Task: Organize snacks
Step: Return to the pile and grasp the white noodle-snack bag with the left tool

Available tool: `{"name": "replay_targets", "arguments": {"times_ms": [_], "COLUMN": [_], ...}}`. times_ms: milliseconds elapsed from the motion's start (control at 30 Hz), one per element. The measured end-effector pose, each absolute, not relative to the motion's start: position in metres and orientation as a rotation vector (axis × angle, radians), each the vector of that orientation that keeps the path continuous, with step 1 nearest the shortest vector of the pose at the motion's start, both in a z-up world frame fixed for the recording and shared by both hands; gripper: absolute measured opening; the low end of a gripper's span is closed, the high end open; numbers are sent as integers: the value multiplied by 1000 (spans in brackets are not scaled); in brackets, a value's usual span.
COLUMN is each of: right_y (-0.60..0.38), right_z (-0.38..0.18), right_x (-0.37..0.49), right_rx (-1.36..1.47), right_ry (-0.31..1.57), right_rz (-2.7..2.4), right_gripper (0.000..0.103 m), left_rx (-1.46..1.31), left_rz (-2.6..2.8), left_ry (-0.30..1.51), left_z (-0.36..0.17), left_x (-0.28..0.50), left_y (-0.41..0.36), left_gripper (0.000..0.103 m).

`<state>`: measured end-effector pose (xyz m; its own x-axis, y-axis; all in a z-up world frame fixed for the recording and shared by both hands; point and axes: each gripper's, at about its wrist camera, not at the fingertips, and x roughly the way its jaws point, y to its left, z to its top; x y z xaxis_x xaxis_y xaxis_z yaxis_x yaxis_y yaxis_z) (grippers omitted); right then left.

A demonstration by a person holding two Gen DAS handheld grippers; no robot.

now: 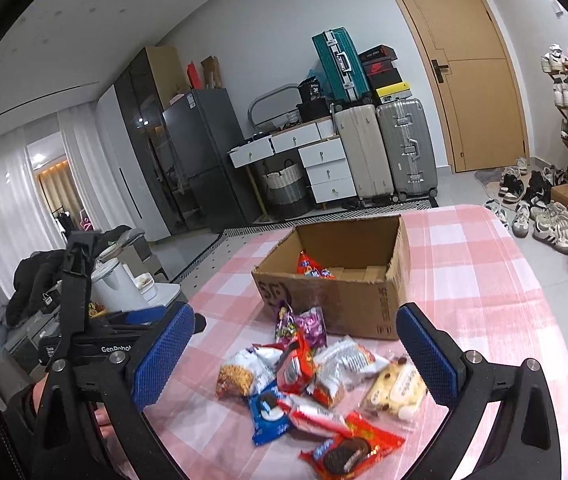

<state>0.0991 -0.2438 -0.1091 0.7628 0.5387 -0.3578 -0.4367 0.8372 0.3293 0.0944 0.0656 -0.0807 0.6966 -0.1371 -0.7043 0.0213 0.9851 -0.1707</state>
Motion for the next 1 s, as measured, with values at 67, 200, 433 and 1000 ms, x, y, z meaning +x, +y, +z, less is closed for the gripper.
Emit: {"name": "replay_targets", "arguments": {"times_ms": [67,200,433,1000], "right_y": [-246,-248,-241,-233], "right_z": [-116,-126,-146,-175], "right_x": [95,94,98,107], "right_rx": [236,236,243,254], "right_ry": [467,486,524,573], "right_rz": [529,531,561,601], "right_gripper": [102,102,102,102], "left_rx": [-147,-174,-182,-247], "left_rz": [-94,-105,-117,-139], "left_ry": [815,854,911,999], "left_z": [-92,-110,-137,-176], "left_x": [95,103,122,162], "left_y": [65,67,65,66], "left_gripper": [102,102,102,98]}}
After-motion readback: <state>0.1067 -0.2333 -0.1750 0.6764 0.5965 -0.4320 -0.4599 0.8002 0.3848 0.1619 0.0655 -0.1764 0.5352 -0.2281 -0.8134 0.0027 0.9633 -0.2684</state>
